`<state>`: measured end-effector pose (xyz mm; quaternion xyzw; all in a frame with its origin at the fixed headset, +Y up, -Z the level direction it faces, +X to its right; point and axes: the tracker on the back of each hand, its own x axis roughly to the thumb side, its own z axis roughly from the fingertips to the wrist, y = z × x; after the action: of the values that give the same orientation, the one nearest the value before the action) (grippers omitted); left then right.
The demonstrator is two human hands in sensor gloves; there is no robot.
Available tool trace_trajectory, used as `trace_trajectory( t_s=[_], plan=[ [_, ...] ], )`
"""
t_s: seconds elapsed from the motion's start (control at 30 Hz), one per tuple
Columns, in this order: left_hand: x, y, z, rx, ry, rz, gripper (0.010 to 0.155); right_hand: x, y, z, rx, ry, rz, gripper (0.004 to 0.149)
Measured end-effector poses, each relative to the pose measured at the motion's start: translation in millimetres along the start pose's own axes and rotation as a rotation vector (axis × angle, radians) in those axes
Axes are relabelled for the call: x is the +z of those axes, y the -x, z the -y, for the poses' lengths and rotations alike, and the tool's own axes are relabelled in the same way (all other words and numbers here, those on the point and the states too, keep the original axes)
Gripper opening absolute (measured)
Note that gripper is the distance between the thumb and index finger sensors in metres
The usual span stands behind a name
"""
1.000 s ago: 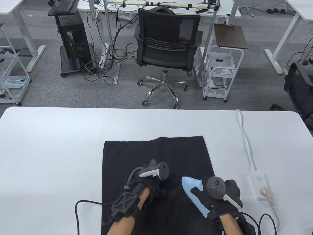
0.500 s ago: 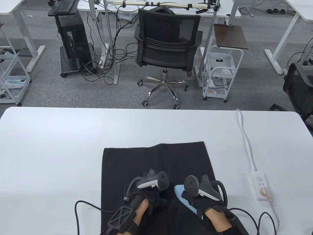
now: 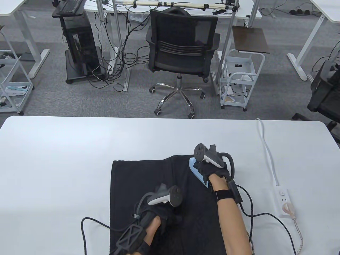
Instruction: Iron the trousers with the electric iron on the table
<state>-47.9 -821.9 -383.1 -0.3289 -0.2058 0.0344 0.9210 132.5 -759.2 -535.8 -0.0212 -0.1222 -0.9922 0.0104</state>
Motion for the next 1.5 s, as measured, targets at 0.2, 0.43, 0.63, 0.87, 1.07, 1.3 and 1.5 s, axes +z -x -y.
trace_trajectory(
  t_s=[0.2,0.43,0.63,0.87,1.07,1.3,1.5],
  plan=[
    [1,5,1,0.014,-0.007,0.008,0.104,13,-4,-4,0.004,-0.003,-0.014,0.055],
    [1,7,2,0.028,-0.008,0.009,0.104,80,-10,-21,0.041,0.002,0.167,0.054],
    [2,7,3,0.036,-0.005,0.011,0.103,168,-13,-45,0.098,0.001,0.345,0.054],
    [3,8,3,0.051,-0.004,0.007,0.103,242,-1,-65,0.127,0.031,0.466,0.054],
    [3,8,3,0.053,-0.004,0.012,0.103,202,3,-54,0.078,0.062,0.361,0.055],
    [3,8,3,0.053,0.001,0.012,0.103,116,4,-30,0.074,0.076,0.247,0.055],
    [3,8,3,0.052,0.004,0.012,0.103,41,10,-9,0.016,0.066,0.058,0.055]
  ],
)
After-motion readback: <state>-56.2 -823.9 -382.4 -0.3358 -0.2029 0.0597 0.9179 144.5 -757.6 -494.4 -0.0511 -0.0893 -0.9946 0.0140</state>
